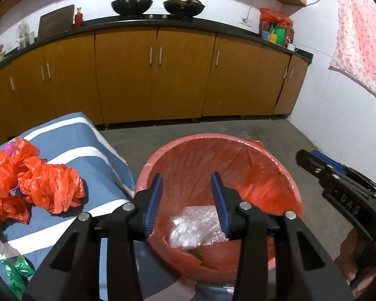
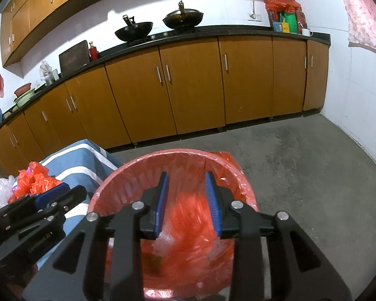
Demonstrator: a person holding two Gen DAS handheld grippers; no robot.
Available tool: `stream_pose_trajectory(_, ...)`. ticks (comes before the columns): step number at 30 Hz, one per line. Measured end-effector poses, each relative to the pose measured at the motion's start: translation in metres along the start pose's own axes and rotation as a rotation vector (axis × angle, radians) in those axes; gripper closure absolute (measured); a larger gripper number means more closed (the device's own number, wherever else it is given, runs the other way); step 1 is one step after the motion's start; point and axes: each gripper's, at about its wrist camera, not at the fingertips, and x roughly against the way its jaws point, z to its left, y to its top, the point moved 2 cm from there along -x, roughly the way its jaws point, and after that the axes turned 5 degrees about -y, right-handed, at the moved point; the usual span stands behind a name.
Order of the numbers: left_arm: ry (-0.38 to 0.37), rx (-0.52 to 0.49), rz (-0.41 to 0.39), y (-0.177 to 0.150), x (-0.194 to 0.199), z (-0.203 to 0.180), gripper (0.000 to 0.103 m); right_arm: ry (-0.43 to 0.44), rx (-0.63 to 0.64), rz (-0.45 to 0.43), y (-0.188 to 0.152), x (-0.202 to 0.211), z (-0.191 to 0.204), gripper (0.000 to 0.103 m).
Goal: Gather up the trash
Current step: 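Carry both bags over the red bin and open both tools to drop them, then grasp the green plastic bag with the left tool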
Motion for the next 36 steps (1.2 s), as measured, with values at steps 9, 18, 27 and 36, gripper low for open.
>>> stream_pose_trajectory(9,0.068,0.04,-0.045,-0.005,0.037,0.029,0.058,-0.003,0.012,-0.01,-0.001,0.014,0.007,0.066)
stream_pose_trajectory(18,0.205,0.061,-0.136,-0.025,0.109,0.078,0.05,0.093,0.082,0.001,-0.008,0.028,0.063,0.063)
stream_pose_trajectory(27,0.402,0.114,-0.157,-0.073,0.172,0.145,0.039,0.227,0.2,0.042,-0.03,0.039,0.152,0.062)
stream_pose_trajectory(36,0.404,0.116,-0.128,-0.101,0.182,0.158,0.03,0.28,0.259,0.062,-0.045,0.054,0.193,0.062)
